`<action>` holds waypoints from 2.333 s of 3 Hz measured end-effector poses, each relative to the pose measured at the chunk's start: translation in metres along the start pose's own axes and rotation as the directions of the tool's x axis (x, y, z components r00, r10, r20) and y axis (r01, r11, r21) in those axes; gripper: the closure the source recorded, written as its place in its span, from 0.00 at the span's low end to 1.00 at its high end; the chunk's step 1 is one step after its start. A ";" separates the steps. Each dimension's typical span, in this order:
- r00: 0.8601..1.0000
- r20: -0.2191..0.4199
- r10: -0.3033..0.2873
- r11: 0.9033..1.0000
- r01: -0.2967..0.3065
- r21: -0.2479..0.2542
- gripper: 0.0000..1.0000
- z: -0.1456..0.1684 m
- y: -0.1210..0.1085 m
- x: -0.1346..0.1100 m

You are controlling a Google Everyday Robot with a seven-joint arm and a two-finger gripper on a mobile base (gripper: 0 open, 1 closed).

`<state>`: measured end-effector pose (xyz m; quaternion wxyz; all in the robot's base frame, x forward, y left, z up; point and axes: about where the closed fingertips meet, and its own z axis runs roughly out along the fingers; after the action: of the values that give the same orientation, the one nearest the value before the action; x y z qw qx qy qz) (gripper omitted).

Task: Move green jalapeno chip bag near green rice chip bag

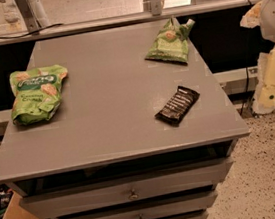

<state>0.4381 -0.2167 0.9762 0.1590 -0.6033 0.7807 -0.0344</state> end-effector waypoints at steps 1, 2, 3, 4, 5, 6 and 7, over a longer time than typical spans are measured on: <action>1.000 0.003 -0.001 1.000 0.001 0.002 0.00 0.001 -0.001 -0.001; 0.997 0.081 0.004 1.000 -0.003 -0.012 0.00 0.024 -0.018 -0.010; 0.983 0.184 -0.003 1.000 0.008 -0.025 0.00 0.022 -0.043 -0.026; 0.961 0.276 -0.004 1.000 -0.003 0.026 0.00 -0.004 -0.080 -0.051; 0.954 0.298 -0.016 0.998 -0.004 0.066 0.00 -0.021 -0.090 -0.057; 0.951 0.307 -0.020 0.998 0.001 0.062 0.00 -0.012 -0.090 -0.057; 0.937 0.350 0.012 0.998 -0.032 0.051 0.00 0.015 -0.086 -0.058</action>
Offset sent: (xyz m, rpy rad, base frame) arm 0.0685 0.0179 -0.0467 0.2137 -0.0079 0.0475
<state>0.5358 -0.1824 0.9949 0.3120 -0.5865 0.7456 0.0533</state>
